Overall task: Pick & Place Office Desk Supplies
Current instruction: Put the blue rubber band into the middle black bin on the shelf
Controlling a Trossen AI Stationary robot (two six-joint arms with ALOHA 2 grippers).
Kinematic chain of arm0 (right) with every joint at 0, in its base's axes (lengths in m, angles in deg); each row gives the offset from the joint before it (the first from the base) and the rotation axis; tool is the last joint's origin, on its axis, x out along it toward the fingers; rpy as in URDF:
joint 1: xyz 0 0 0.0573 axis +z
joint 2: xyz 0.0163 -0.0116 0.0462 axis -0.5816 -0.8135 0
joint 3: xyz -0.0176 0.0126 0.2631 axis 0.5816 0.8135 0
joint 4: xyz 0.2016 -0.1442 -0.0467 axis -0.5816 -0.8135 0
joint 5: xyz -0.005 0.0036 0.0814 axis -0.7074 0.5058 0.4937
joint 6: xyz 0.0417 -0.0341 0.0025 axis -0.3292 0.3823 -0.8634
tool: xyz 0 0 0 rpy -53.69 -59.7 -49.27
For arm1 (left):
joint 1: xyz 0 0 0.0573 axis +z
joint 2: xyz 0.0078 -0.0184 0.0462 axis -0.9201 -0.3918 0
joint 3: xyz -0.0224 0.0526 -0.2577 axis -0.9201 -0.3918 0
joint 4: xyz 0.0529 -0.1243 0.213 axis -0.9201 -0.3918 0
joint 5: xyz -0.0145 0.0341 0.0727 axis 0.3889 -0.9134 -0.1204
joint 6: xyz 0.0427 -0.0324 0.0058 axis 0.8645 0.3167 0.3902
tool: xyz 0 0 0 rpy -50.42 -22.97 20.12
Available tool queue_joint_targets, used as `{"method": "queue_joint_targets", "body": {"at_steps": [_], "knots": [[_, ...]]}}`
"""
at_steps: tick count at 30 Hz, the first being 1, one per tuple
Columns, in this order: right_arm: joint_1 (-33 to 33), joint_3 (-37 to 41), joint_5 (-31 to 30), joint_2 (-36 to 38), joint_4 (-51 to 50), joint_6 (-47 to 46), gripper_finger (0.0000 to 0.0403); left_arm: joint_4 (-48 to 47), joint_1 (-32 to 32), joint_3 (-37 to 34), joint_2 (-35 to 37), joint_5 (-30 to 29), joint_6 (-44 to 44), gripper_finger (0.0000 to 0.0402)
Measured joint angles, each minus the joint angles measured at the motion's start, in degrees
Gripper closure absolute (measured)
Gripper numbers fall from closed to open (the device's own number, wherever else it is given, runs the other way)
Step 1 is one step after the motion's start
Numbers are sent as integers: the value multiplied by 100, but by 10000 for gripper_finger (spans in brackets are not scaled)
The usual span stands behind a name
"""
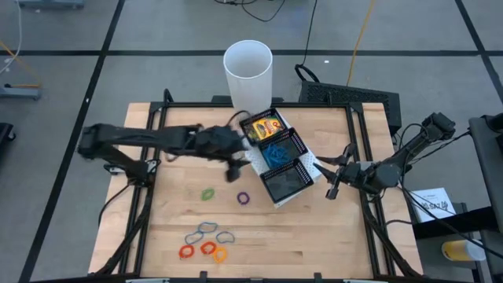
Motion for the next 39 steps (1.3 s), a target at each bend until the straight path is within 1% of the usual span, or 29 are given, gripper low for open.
{"method": "queue_joint_targets", "body": {"at_steps": [5,7,9,11,15,19,22,24,26,31,34,36,39], "knots": [[-2,0,-2,-1,-283,-154,314,-2268,-490,-2,874,-1,-1165,177],[-2,0,-2,-1,-294,-150,314,-2750,-839,-66,1137,-163,-1513,177],[-2,0,-2,3,-283,-150,315,-2948,-1289,-270,1345,-469,-1965,176],[-2,0,-2,1,-289,-145,316,-2756,-1703,-510,1489,-615,-2320,176],[-2,0,0,1,-289,-152,316,-2594,-2483,-1057,1546,-635,-2955,176],[-2,0,0,1,-289,-152,316,-1998,-3038,-1777,1504,-629,-3168,176],[-2,0,0,1,-289,-141,318,-1438,-3324,-2420,1428,-640,-3358,176],[-2,0,0,1,-289,-139,319,-994,-3502,-2797,1452,-574,-3719,176],[-2,0,1,1,-289,-136,320,-620,-3626,-3154,1451,-321,-4240,176],[-2,0,2,1,-328,-130,319,-337,-3936,-3755,1451,234,-5874,176],[-2,0,2,1,-403,-110,319,-388,-4170,-3999,1443,233,-6528,176],[-2,0,2,1,-418,-112,320,-348,-4283,-4088,1445,133,-6847,176],[-2,-1,2,1,-455,-112,321,-154,-4338,-4200,1378,-36,-7088,176]]}}
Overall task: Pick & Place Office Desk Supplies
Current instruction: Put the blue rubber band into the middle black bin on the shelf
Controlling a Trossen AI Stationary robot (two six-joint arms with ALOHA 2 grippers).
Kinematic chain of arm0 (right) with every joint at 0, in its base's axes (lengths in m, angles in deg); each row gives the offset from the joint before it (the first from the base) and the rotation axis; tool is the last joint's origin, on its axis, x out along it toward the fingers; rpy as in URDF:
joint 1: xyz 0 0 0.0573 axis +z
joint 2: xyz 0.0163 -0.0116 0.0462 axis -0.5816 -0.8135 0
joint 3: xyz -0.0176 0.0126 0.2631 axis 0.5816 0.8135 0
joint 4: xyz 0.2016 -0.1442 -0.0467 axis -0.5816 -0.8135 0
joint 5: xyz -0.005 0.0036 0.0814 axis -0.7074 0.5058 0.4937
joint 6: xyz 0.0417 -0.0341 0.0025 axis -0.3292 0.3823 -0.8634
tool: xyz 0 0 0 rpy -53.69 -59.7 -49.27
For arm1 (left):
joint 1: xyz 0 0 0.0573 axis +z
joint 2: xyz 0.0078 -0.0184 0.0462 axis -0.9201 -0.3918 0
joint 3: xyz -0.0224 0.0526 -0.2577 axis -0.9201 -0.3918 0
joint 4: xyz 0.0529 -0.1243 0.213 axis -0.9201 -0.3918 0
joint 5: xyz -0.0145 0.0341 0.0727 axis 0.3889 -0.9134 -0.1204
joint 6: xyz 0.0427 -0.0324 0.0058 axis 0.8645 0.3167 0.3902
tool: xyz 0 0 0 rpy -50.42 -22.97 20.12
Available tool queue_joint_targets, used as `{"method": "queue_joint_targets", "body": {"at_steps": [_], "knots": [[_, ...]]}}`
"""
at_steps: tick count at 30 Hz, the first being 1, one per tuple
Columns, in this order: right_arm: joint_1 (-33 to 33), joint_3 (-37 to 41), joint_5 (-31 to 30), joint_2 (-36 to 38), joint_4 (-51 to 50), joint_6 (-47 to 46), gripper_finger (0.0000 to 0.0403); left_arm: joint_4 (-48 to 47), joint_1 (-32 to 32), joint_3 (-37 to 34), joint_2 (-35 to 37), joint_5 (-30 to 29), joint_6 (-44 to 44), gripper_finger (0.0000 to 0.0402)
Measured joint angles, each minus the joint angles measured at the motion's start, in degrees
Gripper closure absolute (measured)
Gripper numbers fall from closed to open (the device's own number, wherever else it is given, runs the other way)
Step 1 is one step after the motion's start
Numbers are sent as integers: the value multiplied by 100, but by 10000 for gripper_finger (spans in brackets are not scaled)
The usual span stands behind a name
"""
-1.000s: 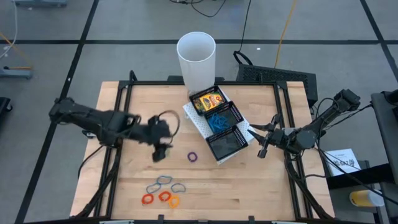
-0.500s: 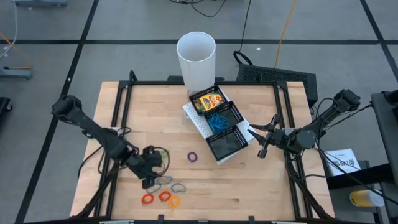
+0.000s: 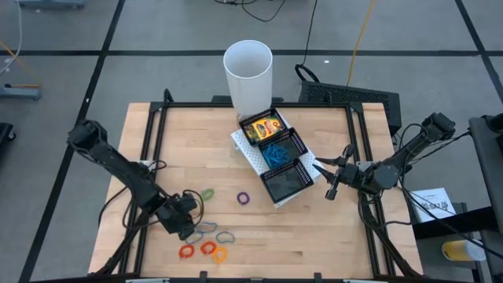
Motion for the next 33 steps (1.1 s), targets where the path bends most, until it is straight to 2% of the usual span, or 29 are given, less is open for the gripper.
{"method": "queue_joint_targets", "body": {"at_steps": [7,16,23,26,33], "knots": [[0,1,0,-2,-93,2,323,509,17,0,-522,-603,669,176],[-2,1,0,-2,-97,120,325,1213,8,51,-1451,-815,1366,176],[-143,1,4,-2,-97,116,325,1315,-62,52,-1546,-922,1431,181],[-194,1,4,-2,-95,116,325,1311,-69,45,-1549,-911,1493,203],[-275,1,4,-2,-95,118,325,1303,-74,32,-1563,-938,1635,296]]}}
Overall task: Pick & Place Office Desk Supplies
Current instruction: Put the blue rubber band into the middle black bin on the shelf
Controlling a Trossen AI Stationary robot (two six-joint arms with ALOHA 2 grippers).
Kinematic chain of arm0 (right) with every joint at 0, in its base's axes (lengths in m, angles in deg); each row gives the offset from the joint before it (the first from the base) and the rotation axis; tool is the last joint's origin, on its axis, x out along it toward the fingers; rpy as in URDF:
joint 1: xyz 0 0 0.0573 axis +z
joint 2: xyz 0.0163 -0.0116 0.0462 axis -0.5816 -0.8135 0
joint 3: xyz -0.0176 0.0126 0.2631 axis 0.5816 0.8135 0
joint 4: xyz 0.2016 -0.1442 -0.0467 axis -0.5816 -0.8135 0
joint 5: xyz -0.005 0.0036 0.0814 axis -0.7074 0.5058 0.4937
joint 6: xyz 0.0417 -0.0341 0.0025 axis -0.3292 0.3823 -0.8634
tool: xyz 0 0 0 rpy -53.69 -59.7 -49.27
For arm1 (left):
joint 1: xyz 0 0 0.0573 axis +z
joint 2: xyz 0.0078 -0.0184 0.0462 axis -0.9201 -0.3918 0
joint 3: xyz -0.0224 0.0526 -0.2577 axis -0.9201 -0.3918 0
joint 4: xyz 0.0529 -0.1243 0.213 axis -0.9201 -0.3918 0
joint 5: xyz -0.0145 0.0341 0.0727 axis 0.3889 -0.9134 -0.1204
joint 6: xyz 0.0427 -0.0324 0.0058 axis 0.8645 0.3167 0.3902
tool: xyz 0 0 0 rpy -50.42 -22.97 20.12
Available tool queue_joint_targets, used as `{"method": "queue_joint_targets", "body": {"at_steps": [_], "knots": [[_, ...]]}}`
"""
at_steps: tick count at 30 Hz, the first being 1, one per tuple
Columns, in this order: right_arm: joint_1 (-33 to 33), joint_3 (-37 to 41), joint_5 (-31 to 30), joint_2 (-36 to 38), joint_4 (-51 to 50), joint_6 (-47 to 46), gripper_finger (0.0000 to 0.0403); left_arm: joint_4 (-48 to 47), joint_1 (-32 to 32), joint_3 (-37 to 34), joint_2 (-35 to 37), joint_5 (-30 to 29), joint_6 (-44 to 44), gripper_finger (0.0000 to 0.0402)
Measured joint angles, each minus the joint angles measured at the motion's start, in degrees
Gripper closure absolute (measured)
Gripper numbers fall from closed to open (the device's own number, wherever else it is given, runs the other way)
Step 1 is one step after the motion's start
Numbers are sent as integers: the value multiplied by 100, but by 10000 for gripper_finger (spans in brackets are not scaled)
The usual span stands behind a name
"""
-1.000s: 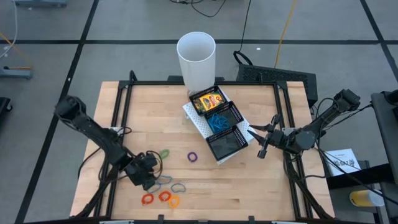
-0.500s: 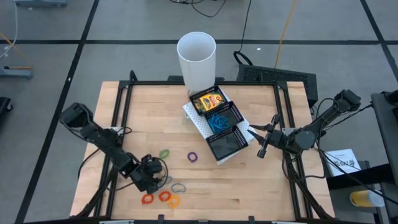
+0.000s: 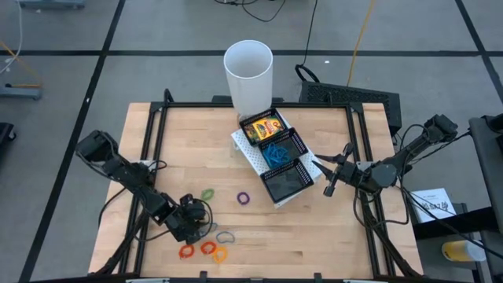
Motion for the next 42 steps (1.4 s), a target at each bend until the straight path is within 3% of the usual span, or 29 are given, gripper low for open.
{"method": "queue_joint_targets", "body": {"at_steps": [5,15,21,28,36,42], "knots": [[-22,0,-1,0,0,-1,325,315,-38,-11,-20,4,68,329],[-22,0,0,0,0,2,325,126,-187,-2,-20,-305,311,342],[-22,0,0,0,0,2,325,-39,-185,8,-212,-419,309,394],[-22,0,0,2,2,-4,326,-17,-110,63,-156,-709,418,397],[-22,0,25,2,49,-11,326,-186,170,405,704,-1936,1719,399],[-190,-1,638,-70,488,-135,326,-112,585,803,1164,-2755,3506,400]]}}
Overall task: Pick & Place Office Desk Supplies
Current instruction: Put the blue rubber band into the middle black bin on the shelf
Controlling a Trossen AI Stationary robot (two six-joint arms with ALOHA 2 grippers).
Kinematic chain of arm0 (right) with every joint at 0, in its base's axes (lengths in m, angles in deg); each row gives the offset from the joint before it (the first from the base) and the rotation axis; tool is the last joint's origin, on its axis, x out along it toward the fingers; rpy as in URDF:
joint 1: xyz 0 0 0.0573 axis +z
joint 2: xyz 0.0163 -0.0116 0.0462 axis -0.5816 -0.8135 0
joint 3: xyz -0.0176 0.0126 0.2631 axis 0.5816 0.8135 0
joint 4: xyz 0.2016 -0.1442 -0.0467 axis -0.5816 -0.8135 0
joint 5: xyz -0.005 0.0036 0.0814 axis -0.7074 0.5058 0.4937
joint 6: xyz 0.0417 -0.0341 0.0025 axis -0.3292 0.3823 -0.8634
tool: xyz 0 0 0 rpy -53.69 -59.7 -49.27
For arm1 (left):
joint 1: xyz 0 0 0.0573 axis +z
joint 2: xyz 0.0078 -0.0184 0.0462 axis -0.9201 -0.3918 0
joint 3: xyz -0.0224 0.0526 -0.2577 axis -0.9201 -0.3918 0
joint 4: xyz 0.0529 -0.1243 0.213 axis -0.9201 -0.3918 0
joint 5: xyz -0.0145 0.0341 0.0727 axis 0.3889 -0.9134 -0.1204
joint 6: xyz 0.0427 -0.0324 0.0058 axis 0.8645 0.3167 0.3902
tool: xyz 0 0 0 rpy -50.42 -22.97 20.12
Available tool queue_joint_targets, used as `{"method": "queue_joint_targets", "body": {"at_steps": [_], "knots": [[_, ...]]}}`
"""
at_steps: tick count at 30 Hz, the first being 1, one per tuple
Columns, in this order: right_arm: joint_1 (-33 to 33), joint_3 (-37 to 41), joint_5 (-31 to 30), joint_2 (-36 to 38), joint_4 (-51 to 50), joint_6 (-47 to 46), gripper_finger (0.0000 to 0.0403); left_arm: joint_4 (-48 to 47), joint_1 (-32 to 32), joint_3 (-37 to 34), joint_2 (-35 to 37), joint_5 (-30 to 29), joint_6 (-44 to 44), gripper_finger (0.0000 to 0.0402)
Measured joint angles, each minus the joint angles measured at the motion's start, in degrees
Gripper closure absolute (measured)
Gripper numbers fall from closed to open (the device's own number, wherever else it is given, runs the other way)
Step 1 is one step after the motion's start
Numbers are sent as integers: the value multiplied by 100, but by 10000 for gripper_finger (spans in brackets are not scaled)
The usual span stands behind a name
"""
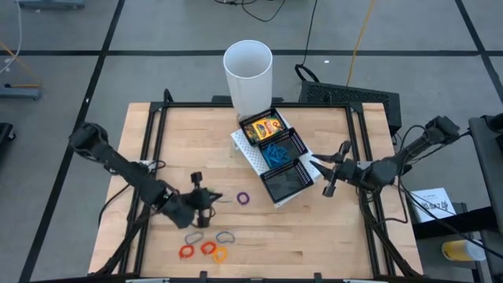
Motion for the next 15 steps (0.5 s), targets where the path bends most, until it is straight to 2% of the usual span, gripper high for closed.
{"method": "queue_joint_targets", "body": {"at_steps": [3,7,11,15], "knots": [[-178,-25,293,-131,526,186,323,154,358,240,93,-119,1138,400],[-411,-406,735,-437,455,261,304,753,900,582,104,-97,2623,400],[-570,-752,718,-742,373,293,275,1491,1463,773,106,362,3714,400],[-584,-821,724,-803,373,294,253,2685,1982,783,102,901,4448,399]]}}
